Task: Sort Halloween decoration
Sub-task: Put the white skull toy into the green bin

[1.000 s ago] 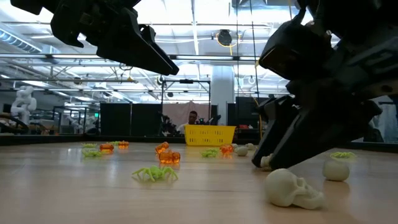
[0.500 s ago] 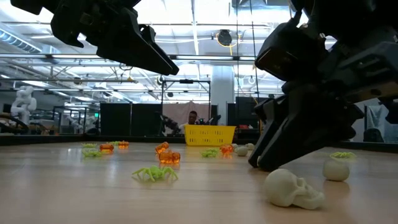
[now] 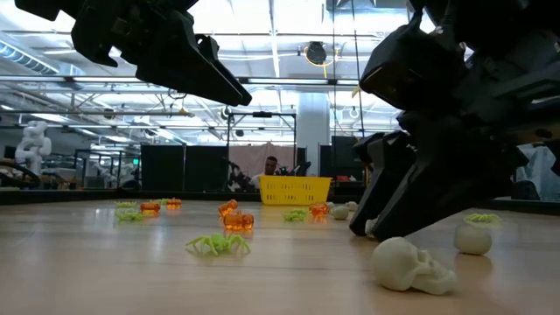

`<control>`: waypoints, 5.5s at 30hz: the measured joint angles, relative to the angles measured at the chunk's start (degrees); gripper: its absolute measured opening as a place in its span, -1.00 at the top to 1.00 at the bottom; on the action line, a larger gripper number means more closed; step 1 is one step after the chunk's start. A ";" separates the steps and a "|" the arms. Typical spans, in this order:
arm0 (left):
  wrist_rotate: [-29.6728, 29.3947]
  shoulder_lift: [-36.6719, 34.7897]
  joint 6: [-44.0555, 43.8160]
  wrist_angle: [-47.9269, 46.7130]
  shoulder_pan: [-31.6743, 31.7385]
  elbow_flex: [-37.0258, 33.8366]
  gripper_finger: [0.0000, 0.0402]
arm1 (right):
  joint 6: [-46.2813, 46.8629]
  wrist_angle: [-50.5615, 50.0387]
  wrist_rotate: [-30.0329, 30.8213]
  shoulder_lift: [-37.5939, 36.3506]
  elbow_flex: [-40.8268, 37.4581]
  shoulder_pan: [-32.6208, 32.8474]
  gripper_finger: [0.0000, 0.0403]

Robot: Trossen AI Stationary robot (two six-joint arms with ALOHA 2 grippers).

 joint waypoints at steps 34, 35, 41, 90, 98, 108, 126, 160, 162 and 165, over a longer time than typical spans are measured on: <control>-0.02 0.00 -0.09 0.26 -0.07 0.00 0.09 | -3.36 18.83 -0.18 -2.04 -0.26 -0.88 0.99; -0.02 0.00 -0.11 0.35 -0.07 0.00 0.09 | -3.17 18.71 -0.20 -2.04 -0.26 -1.07 1.00; -0.02 0.00 -0.11 0.72 -0.07 0.00 0.09 | -1.94 17.98 0.02 -2.06 -0.24 -1.88 1.00; -5.22 14.04 -26.98 25.68 -6.08 -2.44 0.09 | -3.35 41.63 2.47 0.89 -0.07 -4.98 1.00; -5.74 16.34 -25.34 34.13 -4.39 -2.37 0.09 | -4.07 43.16 3.32 0.89 -0.07 -4.98 1.00; -4.36 16.48 -23.65 35.93 -4.13 -2.36 0.15 | -5.50 43.48 4.79 0.89 -0.07 -5.01 1.00; -4.50 16.48 -20.87 36.21 -4.13 -2.36 0.83 | -5.94 43.75 4.76 0.88 -0.07 -5.01 1.00; -4.75 16.50 -20.79 40.07 -4.17 -2.47 0.76 | -4.43 42.93 4.46 0.76 -0.04 -4.96 1.00; -4.80 16.50 -20.54 40.13 -4.17 -2.47 0.83 | -4.43 42.88 4.48 0.76 -0.04 -4.96 1.00; -4.83 16.52 -19.61 40.16 -4.17 -2.47 0.86 | -4.43 42.84 4.48 0.76 -0.04 -4.96 1.00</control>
